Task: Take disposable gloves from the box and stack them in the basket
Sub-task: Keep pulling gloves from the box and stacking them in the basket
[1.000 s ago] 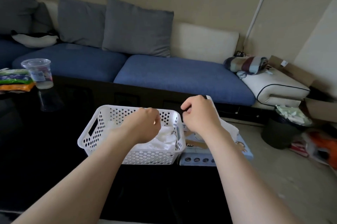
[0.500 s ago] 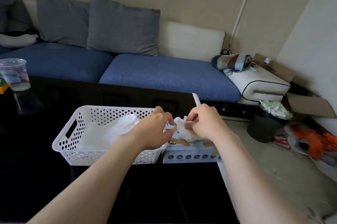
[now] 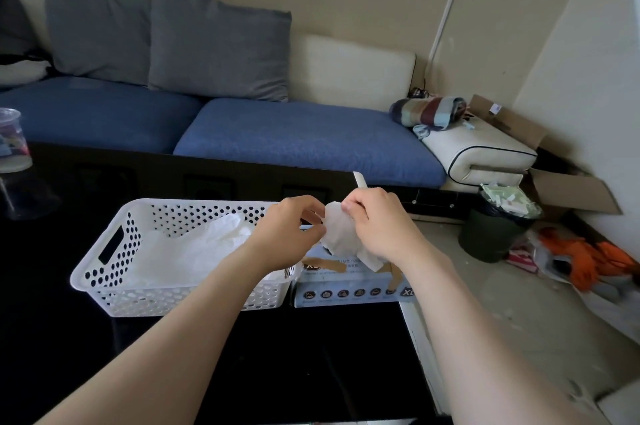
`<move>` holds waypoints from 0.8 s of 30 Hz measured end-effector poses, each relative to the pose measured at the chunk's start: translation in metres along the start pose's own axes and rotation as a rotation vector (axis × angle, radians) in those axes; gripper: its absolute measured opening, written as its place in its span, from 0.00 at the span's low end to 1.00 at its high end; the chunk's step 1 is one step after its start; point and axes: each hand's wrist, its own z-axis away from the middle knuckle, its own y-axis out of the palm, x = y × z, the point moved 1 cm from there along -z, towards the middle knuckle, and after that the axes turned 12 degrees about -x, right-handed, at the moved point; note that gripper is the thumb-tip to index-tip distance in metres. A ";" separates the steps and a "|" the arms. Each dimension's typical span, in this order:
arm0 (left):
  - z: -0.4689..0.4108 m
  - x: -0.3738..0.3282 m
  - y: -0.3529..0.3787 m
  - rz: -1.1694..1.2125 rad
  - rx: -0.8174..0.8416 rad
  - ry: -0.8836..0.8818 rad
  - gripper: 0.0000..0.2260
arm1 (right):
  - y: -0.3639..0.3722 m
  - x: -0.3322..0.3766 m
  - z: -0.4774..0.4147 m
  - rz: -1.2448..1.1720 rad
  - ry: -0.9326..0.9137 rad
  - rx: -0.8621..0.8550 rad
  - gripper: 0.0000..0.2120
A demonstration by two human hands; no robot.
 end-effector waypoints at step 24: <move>0.009 -0.014 -0.001 0.061 0.067 -0.050 0.11 | -0.013 0.014 -0.002 -0.421 0.144 -0.346 0.24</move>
